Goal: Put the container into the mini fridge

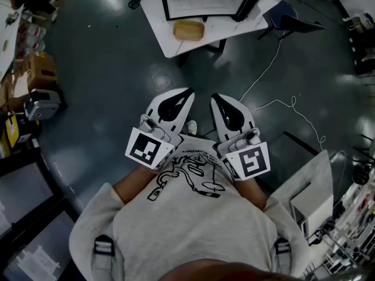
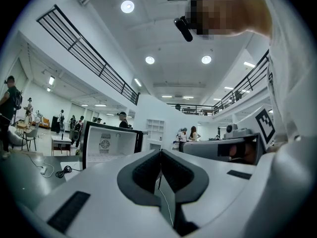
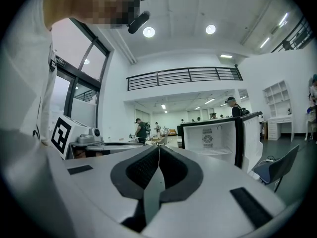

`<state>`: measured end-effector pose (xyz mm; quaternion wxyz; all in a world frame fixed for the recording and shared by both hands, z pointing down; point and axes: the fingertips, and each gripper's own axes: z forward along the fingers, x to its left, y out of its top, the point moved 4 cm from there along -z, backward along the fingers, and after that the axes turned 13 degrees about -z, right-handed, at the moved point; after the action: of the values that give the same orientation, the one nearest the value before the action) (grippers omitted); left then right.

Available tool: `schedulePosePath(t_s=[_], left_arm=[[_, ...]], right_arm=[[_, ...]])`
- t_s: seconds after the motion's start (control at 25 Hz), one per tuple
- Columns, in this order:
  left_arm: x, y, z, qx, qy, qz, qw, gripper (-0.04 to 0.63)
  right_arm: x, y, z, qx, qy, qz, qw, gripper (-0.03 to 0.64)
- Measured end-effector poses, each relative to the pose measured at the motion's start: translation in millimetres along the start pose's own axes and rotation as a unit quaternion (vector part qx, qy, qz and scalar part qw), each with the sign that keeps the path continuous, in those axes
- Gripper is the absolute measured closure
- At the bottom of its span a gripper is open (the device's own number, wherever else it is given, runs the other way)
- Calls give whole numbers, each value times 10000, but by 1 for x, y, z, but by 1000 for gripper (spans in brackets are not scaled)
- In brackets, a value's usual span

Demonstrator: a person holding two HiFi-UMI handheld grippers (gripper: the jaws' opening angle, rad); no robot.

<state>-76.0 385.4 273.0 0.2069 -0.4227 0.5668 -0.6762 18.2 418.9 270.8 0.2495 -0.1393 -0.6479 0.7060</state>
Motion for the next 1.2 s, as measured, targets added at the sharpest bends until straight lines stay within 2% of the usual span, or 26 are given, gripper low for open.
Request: schedulePosePath(t_s=[0.16,0.68,0.88,1.04,1.2], left_arm=[[9,0,8,42,-11,152,9999,578],[50,11,42,20,16,7,10000,578],[75,16,57,73,3,72,9999,578],[94,24,71,32,17,-72,10000,578],[113,31,81,35,-61,17,10000,578]], right_arm=[[-9,-1,10,12,16,-27,10000,589],[-38,-5,55,104,65,-7,9999,589],[-53,-5,79,122,39,8,9999,589],[-64,-4,101,127,39,-17,9999,589],[-73,-3,123,145,26,-30,9999,589]])
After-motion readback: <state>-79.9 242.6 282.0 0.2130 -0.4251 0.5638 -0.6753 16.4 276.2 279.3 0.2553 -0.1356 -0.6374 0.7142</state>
